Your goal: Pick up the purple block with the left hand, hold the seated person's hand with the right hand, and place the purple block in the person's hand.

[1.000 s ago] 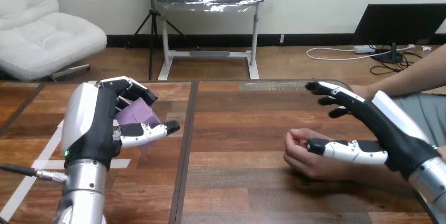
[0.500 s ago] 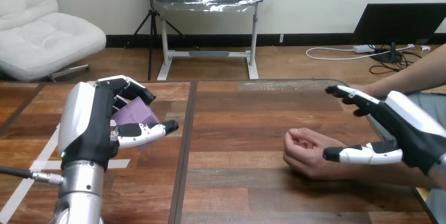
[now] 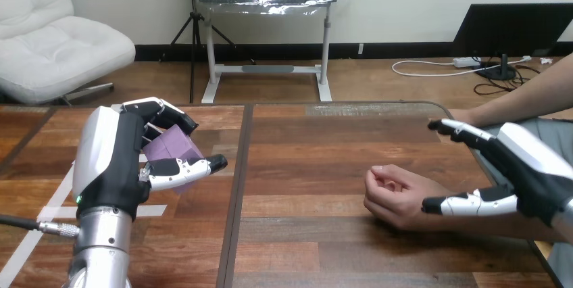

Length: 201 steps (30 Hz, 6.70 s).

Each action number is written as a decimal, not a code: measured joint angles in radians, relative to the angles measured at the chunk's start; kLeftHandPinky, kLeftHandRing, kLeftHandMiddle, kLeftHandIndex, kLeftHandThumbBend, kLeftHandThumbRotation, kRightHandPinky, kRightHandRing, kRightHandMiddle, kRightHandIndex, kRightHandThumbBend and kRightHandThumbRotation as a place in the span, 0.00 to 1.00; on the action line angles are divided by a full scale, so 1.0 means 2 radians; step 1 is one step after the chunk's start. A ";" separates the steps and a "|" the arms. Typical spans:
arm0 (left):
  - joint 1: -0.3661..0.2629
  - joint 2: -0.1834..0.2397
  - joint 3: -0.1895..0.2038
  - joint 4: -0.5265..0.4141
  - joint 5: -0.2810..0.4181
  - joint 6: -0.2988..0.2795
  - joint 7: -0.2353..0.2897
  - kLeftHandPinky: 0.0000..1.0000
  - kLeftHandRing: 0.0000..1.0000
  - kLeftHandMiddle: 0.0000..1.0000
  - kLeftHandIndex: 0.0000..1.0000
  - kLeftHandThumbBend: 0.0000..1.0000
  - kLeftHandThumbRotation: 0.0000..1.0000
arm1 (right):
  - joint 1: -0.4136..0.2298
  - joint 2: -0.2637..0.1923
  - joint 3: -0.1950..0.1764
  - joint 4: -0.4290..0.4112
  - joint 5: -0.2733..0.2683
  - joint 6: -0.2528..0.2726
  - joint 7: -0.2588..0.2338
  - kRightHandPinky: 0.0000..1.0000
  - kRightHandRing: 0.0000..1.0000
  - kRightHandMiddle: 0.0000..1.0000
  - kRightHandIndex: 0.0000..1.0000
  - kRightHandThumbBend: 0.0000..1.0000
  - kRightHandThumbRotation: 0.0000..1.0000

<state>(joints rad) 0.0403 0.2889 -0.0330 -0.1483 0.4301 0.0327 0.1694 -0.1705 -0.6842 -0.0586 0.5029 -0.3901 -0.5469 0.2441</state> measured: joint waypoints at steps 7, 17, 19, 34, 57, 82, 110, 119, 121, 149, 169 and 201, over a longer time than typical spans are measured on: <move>0.000 -0.003 0.003 0.000 -0.004 0.001 -0.004 0.35 0.39 0.44 0.43 0.80 0.00 | -0.006 0.000 0.013 0.028 -0.016 -0.006 -0.012 0.91 0.90 0.91 0.91 0.91 0.49; 0.000 -0.007 0.005 0.000 -0.004 0.001 -0.008 0.36 0.39 0.44 0.43 0.81 0.00 | -0.013 0.000 0.029 0.057 -0.033 -0.007 -0.022 0.91 0.90 0.91 0.91 0.93 0.46; 0.000 -0.007 0.005 0.000 -0.004 0.001 -0.008 0.36 0.39 0.44 0.43 0.81 0.00 | -0.015 -0.001 0.031 0.064 -0.038 -0.007 -0.023 0.92 0.90 0.91 0.91 0.94 0.46; 0.000 -0.009 0.006 0.000 -0.005 0.001 -0.011 0.37 0.40 0.44 0.43 0.82 0.00 | -0.048 -0.018 0.061 0.101 -0.064 -0.006 -0.027 0.91 0.90 0.90 0.90 1.00 0.39; 0.000 -0.009 0.008 0.000 -0.012 -0.001 -0.013 0.36 0.39 0.43 0.42 0.81 0.00 | -0.087 -0.020 0.099 0.155 -0.084 0.004 -0.045 0.88 0.87 0.88 0.88 1.00 0.23; 0.000 -0.009 0.009 0.000 -0.014 -0.001 -0.021 0.37 0.39 0.43 0.42 0.81 0.00 | -0.131 -0.020 0.152 0.195 -0.139 0.047 -0.084 0.85 0.87 0.88 0.86 0.98 0.19; 0.000 -0.009 0.014 0.000 -0.015 -0.004 -0.022 0.35 0.38 0.43 0.43 0.81 0.00 | -0.184 -0.016 0.188 0.245 -0.136 0.102 -0.057 0.70 0.88 0.88 0.86 0.94 0.08; 0.000 -0.009 0.016 0.000 -0.015 -0.005 -0.022 0.36 0.39 0.43 0.43 0.81 0.00 | -0.209 -0.012 0.199 0.262 -0.135 0.128 -0.022 0.73 0.86 0.87 0.87 0.92 0.07; 0.000 -0.009 0.016 0.000 -0.015 -0.005 -0.022 0.36 0.39 0.43 0.43 0.81 0.00 | -0.213 -0.011 0.200 0.265 -0.134 0.134 -0.014 0.70 0.82 0.85 0.87 0.92 0.06; 0.000 -0.009 0.021 0.000 -0.015 -0.014 -0.022 0.38 0.40 0.43 0.42 0.81 0.00 | -0.237 -0.010 0.219 0.280 -0.127 0.152 0.025 0.55 0.65 0.71 0.76 0.88 0.10; 0.000 -0.009 0.022 0.000 -0.016 -0.018 -0.022 0.37 0.39 0.42 0.42 0.81 0.00 | -0.245 -0.009 0.224 0.268 -0.121 0.179 0.054 0.37 0.50 0.58 0.69 0.88 0.05; 0.000 -0.009 0.022 0.000 -0.022 -0.022 -0.024 0.37 0.39 0.43 0.42 0.80 0.00 | -0.226 -0.015 0.223 0.205 -0.117 0.211 0.083 0.37 0.49 0.57 0.57 0.86 0.01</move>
<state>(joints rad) 0.0401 0.2702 0.0108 -0.1479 0.3863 -0.0118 0.1207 -0.6224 -0.7138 0.3869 0.9121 -0.6240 -0.1249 0.4100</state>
